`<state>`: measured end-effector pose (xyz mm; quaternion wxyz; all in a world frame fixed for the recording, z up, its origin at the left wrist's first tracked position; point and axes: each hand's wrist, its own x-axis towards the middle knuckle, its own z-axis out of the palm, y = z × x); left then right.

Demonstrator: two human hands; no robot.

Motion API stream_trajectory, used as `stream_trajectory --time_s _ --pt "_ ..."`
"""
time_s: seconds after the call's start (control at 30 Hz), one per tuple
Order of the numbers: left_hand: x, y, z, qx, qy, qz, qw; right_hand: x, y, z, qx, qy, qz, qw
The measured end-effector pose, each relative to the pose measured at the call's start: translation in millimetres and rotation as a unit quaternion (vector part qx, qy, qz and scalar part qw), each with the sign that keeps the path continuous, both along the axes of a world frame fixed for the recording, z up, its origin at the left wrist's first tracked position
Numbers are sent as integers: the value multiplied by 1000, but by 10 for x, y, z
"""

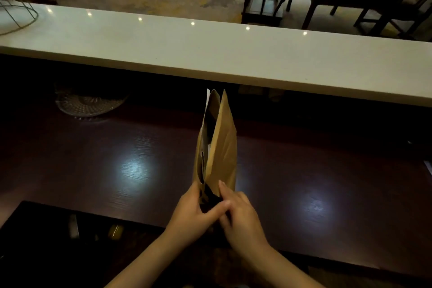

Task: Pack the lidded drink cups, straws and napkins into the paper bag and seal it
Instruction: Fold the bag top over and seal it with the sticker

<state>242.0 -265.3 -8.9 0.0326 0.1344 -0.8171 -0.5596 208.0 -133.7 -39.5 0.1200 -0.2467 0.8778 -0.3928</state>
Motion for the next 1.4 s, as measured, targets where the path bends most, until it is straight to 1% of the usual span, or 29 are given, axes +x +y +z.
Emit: stream_trajectory --time_s 0.1,0.17,0.3,0.37,0.43,0.47,0.5,0.57,0.6,0.67,0.7,0.77,0.83,0.9,1.0,1.07,1.13,1.2,1.23,1.3,1.33,1.37,1.4 --pt "-122 31 -52 18 20 115 993 54 -4 -80 -17 1 56 998" --pt "-221 11 -47 -2 9 157 988 -67 29 -41 -42 -7 39 998" --pt "-284 -265 -39 12 -14 105 994 -725 93 130 -87 -10 -94 992" --pt "-275 -457 44 58 -18 74 995 -1105 104 281 -101 -43 -112 988" --pt "-279 -660 159 119 -43 18 992 -1384 98 423 -102 -103 -61 988" --pt "-292 -770 198 133 -63 -8 989 -1478 91 482 -97 -138 -22 986" --pt "-305 -876 230 138 -84 -30 986 -1537 88 537 -95 -180 19 979" --pt "-335 -1061 241 140 -130 -61 980 -1587 71 603 -98 -267 93 954" --pt "-344 -1136 249 145 -143 -70 976 -1597 64 612 -94 -280 120 948" --pt "-355 -1244 236 172 -147 -76 971 -1611 39 600 -92 -262 144 950" --pt "-366 -1281 222 183 -139 -70 971 -1611 27 586 -100 -241 140 955" --pt "-387 -1299 190 184 -96 -30 978 -1607 8 539 -116 -176 120 970" --pt "-401 -1293 178 147 -48 1 988 -1598 10 446 -93 -111 102 984" --pt "-400 -1299 190 126 -13 -5 992 -1575 33 374 -89 -86 82 989" --pt "-407 -1348 218 78 26 -52 995 -1524 49 397 -106 -91 94 986" --pt "-426 -1369 253 20 41 -90 995 -1490 53 458 -110 -114 105 982" --pt "-442 -1385 247 -59 59 -135 987 -1482 78 481 -108 -132 94 981" --pt "-450 -1425 190 -175 69 -173 967 -1484 119 493 -105 -136 75 982" --pt "-448 -1450 152 -245 72 -184 949 -1482 140 495 -101 -131 63 984" --pt "-449 -1474 82 -380 96 -192 900 -1469 167 480 -87 -110 22 990" --pt "-451 -1478 52 -426 111 -197 876 -1447 165 463 -83 -101 -4 991" --pt "-454 -1482 29 -452 119 -202 860 -1412 150 439 -88 -98 -33 991" --pt "-456 -1489 16 -464 122 -207 853 -1366 126 406 -99 -101 -64 988"
